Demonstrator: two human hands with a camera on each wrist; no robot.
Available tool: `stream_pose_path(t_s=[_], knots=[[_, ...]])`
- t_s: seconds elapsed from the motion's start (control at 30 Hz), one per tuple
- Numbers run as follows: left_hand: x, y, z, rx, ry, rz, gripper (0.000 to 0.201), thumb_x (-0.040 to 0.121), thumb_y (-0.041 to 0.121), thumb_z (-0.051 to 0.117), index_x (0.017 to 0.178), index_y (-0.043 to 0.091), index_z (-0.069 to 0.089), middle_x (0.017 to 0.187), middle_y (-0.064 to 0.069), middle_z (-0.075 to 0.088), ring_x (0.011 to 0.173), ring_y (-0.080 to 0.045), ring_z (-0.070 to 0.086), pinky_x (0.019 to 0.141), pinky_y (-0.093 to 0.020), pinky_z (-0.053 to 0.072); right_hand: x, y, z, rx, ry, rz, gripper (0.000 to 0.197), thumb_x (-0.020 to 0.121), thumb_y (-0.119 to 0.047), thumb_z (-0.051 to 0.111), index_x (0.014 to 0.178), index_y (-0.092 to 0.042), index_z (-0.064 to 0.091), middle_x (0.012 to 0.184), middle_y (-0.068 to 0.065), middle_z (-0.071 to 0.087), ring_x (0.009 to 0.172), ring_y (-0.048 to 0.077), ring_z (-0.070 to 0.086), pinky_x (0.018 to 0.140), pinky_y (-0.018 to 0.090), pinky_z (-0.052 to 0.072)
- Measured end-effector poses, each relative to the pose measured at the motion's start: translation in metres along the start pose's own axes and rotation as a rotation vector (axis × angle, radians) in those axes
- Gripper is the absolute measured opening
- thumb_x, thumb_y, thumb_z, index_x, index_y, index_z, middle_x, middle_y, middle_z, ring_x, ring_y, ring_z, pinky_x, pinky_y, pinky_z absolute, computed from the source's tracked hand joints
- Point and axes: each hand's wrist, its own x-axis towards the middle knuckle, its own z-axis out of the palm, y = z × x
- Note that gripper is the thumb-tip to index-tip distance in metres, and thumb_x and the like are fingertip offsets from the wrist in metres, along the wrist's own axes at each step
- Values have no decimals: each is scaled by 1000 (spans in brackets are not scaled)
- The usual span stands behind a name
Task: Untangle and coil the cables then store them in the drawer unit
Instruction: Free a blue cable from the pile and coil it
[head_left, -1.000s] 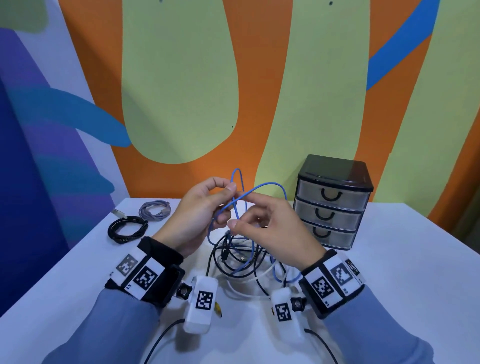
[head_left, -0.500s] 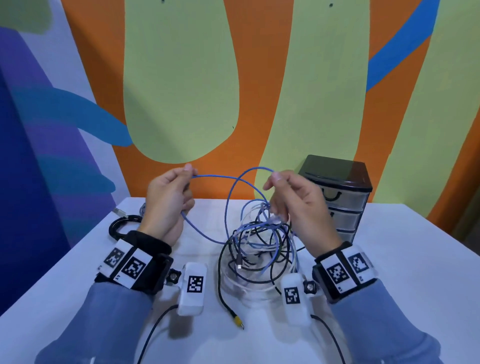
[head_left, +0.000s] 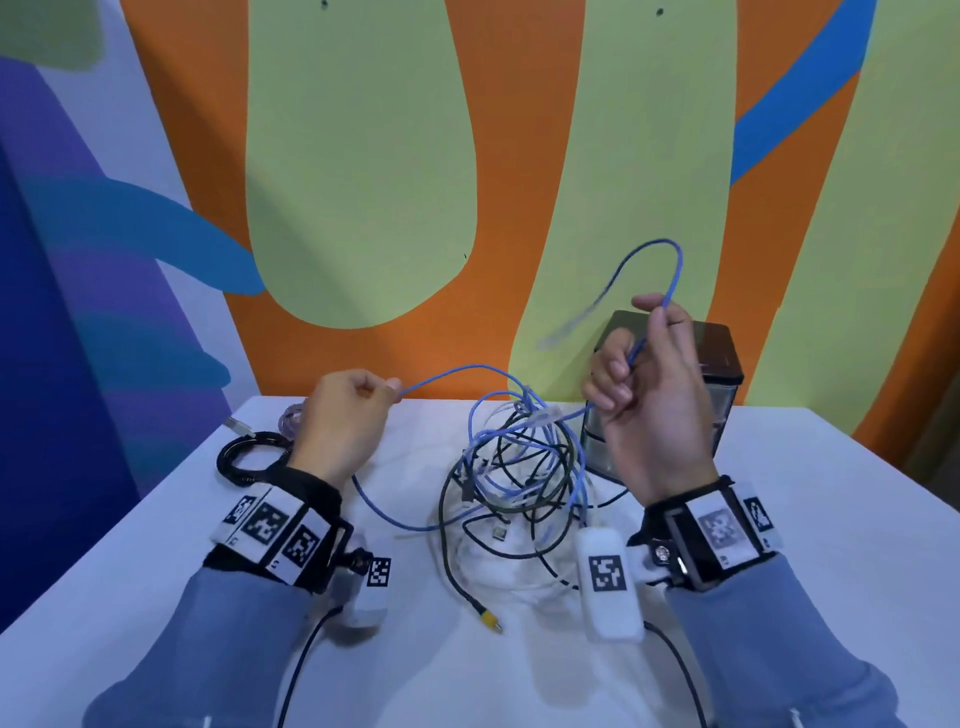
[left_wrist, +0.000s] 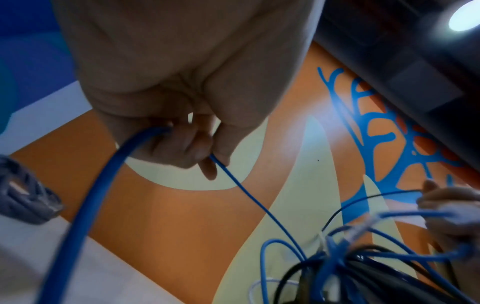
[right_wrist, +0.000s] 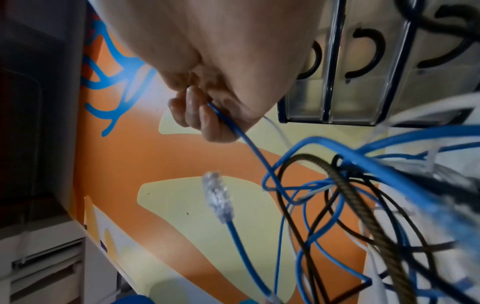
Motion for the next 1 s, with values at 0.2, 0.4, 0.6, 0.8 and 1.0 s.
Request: stream_pose_path(t_s=[0.2,0.4,0.6,0.8,1.0], knots=[[-22,21,7,220,5,269,23,97,10,71,101,32,76,105,-1,65,98,-17,61,78,-32,41,-3,3,5,32,-27,45,19,114,-26,37,106,-23,54,67,4,38,51,13,27,53,25,24],[-32,32,17,272,-137,610,63,77,-20,52,101,30,82,109,8,67,106,-14,58,92,-30,39,-1,8,2,-127,30,-8,18,112,-22,44,105,-18,60,81,2,51,68,15,45,64,27,40],[-36,31,21,350,-309,551,55,91,-14,46,97,24,85,107,11,71,105,-11,63,90,-21,44,4,15,-17,-781,167,-178,22,104,-31,65,93,-12,64,78,8,50,70,19,42,66,32,37],[-35,30,20,466,-370,353,34,103,16,50,105,29,82,81,9,72,72,-7,59,67,-26,41,-3,15,-9,-801,-13,46,21,104,-28,65,98,-10,54,57,10,59,44,23,45,43,25,36],[-29,20,21,474,-371,291,49,106,46,58,80,6,70,53,4,32,55,-18,32,55,-34,25,-7,16,-5,-937,-174,294,25,96,-14,72,78,-7,57,63,19,71,46,27,55,47,25,40]])
